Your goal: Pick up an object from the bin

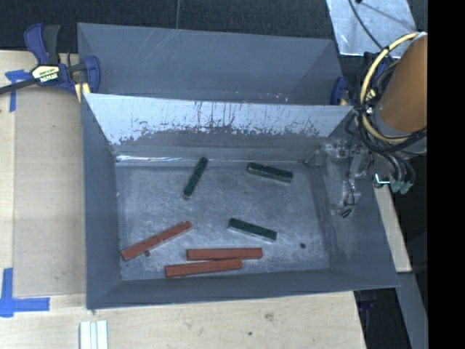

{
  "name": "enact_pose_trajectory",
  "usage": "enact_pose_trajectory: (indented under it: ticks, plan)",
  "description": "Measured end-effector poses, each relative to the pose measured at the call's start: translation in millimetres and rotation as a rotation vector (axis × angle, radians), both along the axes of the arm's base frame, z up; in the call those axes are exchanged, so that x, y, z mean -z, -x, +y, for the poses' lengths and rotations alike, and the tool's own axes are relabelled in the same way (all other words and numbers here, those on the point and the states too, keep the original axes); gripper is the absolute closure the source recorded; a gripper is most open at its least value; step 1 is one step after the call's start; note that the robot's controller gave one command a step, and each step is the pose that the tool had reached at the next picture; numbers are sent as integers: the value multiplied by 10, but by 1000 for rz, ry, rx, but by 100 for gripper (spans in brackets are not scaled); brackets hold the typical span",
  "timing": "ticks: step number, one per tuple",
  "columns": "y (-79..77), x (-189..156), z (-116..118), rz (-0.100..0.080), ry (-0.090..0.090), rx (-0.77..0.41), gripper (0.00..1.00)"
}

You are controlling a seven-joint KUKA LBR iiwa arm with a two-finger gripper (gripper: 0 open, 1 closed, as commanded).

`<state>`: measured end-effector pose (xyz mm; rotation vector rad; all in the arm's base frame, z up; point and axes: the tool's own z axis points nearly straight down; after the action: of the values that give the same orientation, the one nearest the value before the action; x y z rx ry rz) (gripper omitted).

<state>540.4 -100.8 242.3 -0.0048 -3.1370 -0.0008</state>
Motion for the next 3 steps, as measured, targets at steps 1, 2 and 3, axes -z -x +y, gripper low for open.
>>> enact_pose_trajectory:
  ticks: [1,2,3]
  plan:
    - [45,1203,136,0,-2,-135,0]
    - [385,1749,391,-1,0,-47,0]
    - [358,1718,382,-9,1,-49,100]
